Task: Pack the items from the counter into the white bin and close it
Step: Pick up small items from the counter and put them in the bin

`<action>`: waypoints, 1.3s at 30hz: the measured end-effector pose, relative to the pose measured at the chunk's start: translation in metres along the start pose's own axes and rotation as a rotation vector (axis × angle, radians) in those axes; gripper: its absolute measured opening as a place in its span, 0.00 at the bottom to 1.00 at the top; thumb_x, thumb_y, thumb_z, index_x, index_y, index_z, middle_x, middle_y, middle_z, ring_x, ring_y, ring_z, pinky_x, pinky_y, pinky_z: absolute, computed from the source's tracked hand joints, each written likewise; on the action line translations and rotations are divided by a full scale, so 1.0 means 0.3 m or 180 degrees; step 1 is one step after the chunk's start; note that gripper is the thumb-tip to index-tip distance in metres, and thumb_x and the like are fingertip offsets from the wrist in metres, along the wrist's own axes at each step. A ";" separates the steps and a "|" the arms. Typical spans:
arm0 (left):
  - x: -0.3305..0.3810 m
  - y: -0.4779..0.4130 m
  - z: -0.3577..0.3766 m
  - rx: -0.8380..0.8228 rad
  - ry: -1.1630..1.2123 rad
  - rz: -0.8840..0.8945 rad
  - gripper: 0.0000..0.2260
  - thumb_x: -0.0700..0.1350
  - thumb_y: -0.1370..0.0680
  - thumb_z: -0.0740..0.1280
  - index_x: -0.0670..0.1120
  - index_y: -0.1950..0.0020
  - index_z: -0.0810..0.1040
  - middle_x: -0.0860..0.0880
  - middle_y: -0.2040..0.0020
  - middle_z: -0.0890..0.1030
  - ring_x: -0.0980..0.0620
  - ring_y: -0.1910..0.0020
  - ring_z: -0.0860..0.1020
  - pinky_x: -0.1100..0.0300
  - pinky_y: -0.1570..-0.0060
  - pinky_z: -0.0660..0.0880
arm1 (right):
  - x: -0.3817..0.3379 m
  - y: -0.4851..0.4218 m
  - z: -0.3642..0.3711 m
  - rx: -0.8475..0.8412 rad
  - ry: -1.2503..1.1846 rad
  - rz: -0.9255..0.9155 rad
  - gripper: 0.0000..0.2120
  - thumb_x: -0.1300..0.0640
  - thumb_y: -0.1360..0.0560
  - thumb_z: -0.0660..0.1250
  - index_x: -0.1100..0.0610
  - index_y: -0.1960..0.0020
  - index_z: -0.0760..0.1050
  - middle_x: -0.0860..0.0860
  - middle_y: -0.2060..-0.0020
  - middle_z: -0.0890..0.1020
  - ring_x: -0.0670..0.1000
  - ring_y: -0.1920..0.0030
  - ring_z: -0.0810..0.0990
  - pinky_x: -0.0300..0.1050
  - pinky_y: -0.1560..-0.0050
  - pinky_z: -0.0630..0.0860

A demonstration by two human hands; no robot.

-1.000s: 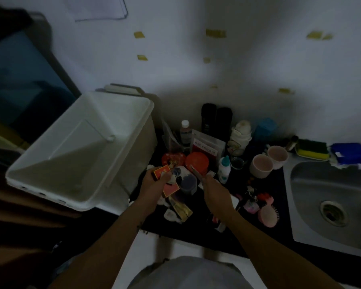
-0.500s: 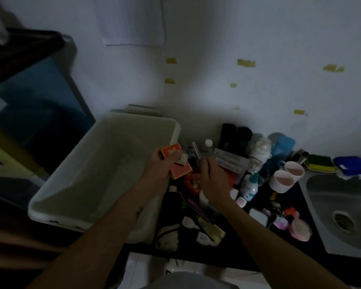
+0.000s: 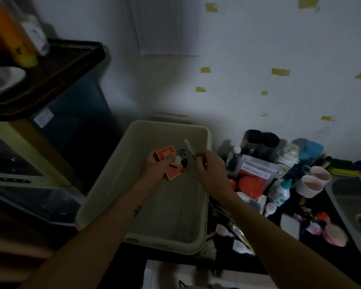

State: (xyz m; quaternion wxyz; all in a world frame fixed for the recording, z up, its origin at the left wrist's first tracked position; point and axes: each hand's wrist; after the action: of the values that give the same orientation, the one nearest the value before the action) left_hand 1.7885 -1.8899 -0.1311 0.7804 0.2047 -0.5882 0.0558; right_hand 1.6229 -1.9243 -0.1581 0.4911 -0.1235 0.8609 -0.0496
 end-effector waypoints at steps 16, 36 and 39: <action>-0.075 -0.138 -0.101 0.0834 -0.0431 -0.0110 0.11 0.45 0.25 0.72 0.46 0.45 0.76 0.46 0.48 0.83 0.49 0.52 0.83 0.53 0.55 0.81 | -0.015 -0.137 0.197 -0.0646 -0.0773 0.0959 0.05 0.54 0.22 0.62 0.51 0.47 0.68 0.47 0.62 0.78 0.42 0.68 0.77 0.31 0.78 0.69; -0.403 -0.557 -0.264 0.0597 -0.1026 -0.1032 0.16 0.43 0.27 0.75 0.46 0.44 0.72 0.44 0.44 0.80 0.47 0.49 0.79 0.55 0.52 0.77 | 0.247 -0.085 0.627 -0.0580 0.0137 0.2531 0.18 0.61 0.24 0.63 0.57 0.35 0.69 0.56 0.40 0.77 0.58 0.43 0.77 0.44 0.49 0.73; -0.426 -0.559 -0.301 0.0426 -0.1062 -0.1104 0.14 0.42 0.26 0.74 0.48 0.45 0.73 0.45 0.44 0.80 0.48 0.49 0.80 0.52 0.49 0.79 | 0.301 -0.053 0.606 -0.0803 0.0207 0.2336 0.22 0.60 0.23 0.64 0.57 0.30 0.66 0.56 0.36 0.75 0.56 0.41 0.77 0.42 0.49 0.71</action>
State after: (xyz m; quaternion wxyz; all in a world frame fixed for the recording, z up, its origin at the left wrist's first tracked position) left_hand 1.8857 -1.9881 -0.3143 0.6551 0.3602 -0.6600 -0.0746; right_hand 1.7374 -1.9568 -0.3233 0.4296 0.1348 0.8623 0.2317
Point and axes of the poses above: each hand's wrist, its own y-axis away from the middle knuckle, its own z-axis out of the palm, x = y × z
